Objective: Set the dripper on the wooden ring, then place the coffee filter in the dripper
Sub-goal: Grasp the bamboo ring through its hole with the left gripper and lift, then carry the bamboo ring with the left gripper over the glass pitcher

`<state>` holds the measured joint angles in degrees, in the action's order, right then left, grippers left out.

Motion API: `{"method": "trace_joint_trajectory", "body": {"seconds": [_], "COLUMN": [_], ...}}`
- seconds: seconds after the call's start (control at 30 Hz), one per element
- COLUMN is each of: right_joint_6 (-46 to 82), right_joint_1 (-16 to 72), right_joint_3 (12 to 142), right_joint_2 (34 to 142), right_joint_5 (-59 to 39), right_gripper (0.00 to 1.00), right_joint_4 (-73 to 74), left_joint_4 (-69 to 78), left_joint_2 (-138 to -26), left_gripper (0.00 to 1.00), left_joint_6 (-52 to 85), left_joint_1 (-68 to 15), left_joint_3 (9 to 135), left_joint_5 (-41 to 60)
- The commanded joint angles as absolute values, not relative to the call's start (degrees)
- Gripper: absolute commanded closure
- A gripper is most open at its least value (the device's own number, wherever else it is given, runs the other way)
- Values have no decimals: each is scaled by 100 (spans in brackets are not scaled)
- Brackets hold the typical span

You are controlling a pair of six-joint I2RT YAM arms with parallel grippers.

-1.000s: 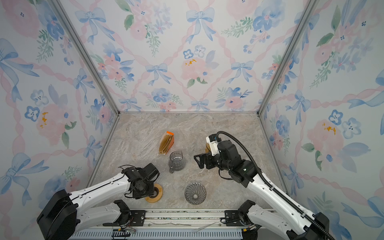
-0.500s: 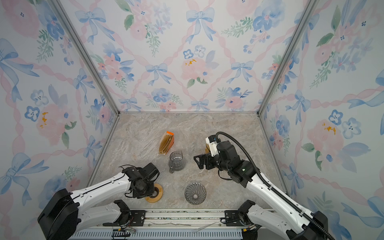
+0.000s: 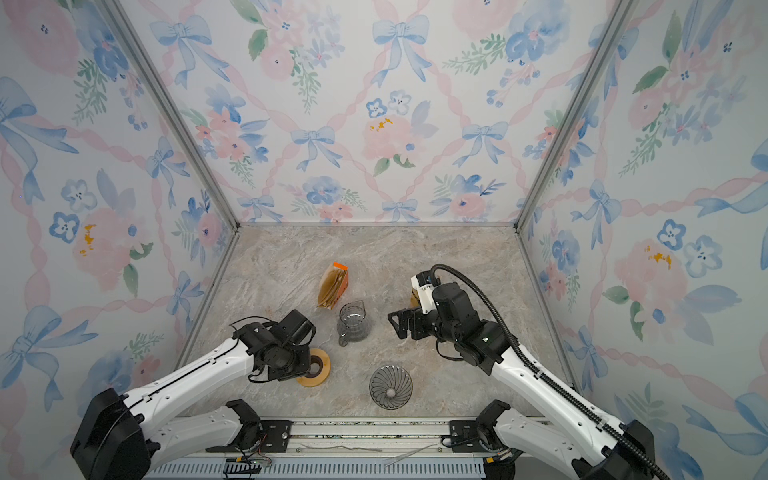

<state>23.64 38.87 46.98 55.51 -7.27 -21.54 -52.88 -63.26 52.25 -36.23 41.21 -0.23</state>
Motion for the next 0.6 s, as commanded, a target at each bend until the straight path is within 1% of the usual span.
{"method": "trace_joint_trajectory", "body": {"seconds": [0.0, 0.23, 0.57], "right_joint_6": [2418, 2413, 2343], "right_joint_1": [3971, 3973, 3968], "right_joint_3": [4604, 4677, 4878], "right_joint_2": [5511, 5514, 5573], "right_joint_5": [-609, -579, -675], "right_gripper": [4, 4, 4], "right_joint_4": [-2083, -2101, -2345], "left_joint_4": [-5696, -5862, -5909], "left_joint_2": [-6336, -6836, -8280], "left_gripper": [72, 72, 73], "left_joint_6": [4740, 3864, 2941], "left_joint_1": [-3350, -2671, -2599], "left_joint_3": [4632, 5707, 7248], "left_joint_5": [-178, -3, 246]}}
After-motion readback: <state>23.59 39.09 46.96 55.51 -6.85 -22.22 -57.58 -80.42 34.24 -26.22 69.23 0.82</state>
